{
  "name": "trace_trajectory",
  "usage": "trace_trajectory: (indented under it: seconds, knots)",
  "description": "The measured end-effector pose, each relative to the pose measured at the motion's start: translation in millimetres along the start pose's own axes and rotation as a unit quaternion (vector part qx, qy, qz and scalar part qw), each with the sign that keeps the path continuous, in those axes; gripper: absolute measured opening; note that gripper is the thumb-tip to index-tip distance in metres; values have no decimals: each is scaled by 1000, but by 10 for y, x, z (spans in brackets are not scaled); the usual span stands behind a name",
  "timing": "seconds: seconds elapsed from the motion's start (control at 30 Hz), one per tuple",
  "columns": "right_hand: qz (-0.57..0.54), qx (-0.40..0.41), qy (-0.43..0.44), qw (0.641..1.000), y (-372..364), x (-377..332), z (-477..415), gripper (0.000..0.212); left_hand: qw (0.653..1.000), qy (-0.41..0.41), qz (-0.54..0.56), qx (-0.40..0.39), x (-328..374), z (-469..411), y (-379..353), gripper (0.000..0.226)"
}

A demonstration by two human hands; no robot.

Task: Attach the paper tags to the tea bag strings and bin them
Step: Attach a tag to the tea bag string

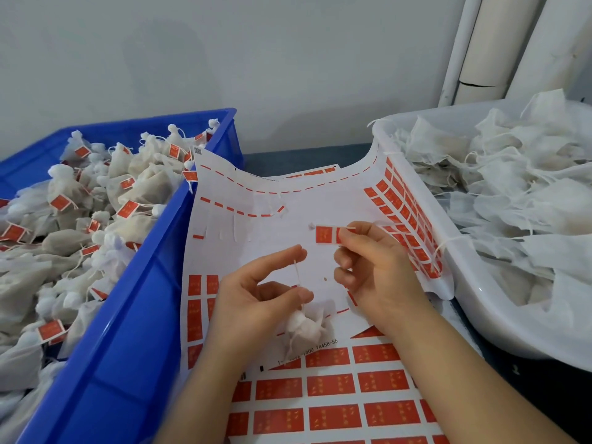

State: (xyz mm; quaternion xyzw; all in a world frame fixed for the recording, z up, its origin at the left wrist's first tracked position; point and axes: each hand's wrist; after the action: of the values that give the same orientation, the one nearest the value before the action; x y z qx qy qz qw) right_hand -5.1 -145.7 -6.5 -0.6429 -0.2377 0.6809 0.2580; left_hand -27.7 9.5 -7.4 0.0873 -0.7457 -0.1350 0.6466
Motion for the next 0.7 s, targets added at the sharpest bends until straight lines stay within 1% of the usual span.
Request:
trace_trajectory:
  seconds: [0.03,0.1,0.17,0.3,0.43,0.7]
  knots:
    - [0,-35,-12,999,-1,-4,4,19,1000,0,2,-1,-8,-1,1,51]
    - [33,-96,-31,994,2,4,12,16,1000,-1,4,-3,-24,-1,4,51]
    - [87,-128,-39,987,3,28,23,12,1000,-5,6,-5,-28,0,6,52]
    - [183,-123,-20,975,-5,79,40,4,999,-32,8,-8,-5,6,8,58]
    - [209,-128,0,970,10,97,37,13,999,-42,11,-21,4,7,4,60]
    - [219,-115,7,969,12,96,47,8,998,-52,15,-30,-1,21,4,59]
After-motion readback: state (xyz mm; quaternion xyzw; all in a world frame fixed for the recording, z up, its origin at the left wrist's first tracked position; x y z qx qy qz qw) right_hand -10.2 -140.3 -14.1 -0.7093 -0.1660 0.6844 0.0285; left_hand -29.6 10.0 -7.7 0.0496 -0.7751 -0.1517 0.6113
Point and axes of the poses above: each hand's wrist, its own z-axis away from the middle knuckle, its own y-axis out of the back of the hand, x = y × z, and after that the axes turned 7 degrees about -z, right-handed
